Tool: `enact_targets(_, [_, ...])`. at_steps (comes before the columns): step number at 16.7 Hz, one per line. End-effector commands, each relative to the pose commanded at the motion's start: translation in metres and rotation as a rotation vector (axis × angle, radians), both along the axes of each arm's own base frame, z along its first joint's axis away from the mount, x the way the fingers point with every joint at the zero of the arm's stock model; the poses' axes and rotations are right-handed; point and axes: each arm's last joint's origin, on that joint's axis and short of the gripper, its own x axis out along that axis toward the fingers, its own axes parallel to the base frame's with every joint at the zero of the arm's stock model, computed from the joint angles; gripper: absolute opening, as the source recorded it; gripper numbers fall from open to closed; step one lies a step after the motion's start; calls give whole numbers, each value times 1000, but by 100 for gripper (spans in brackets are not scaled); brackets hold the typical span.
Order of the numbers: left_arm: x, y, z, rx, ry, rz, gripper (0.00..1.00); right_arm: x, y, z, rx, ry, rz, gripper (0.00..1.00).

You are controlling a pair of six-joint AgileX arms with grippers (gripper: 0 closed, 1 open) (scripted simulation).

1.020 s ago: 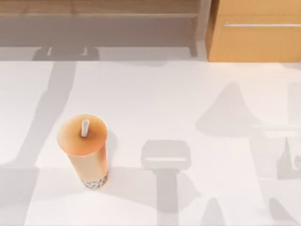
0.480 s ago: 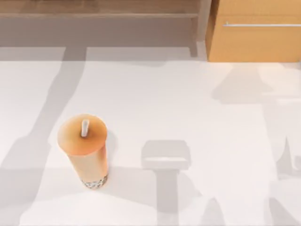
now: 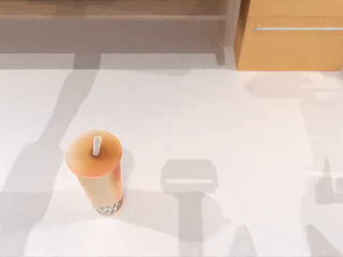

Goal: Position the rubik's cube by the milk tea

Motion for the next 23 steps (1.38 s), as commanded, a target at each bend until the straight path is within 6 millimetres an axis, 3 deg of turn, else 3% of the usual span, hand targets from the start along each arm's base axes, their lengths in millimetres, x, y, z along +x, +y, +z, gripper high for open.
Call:
enact_targets(4, [25, 0, -1, 0, 0, 0, 100, 0, 0, 0, 0, 0, 0, 100])
enact_targets(8, [27, 0, -2, 0, 0, 0, 100, 0, 0, 0, 0, 0, 0, 100])
enact_targets(21, [27, 0, -2, 0, 0, 0, 2, 0, 0, 0, 0, 0, 0, 100])
enact_targets(23, [27, 0, -2, 0, 0, 0, 0, 0, 0, 0, 0, 0, 0, 100])
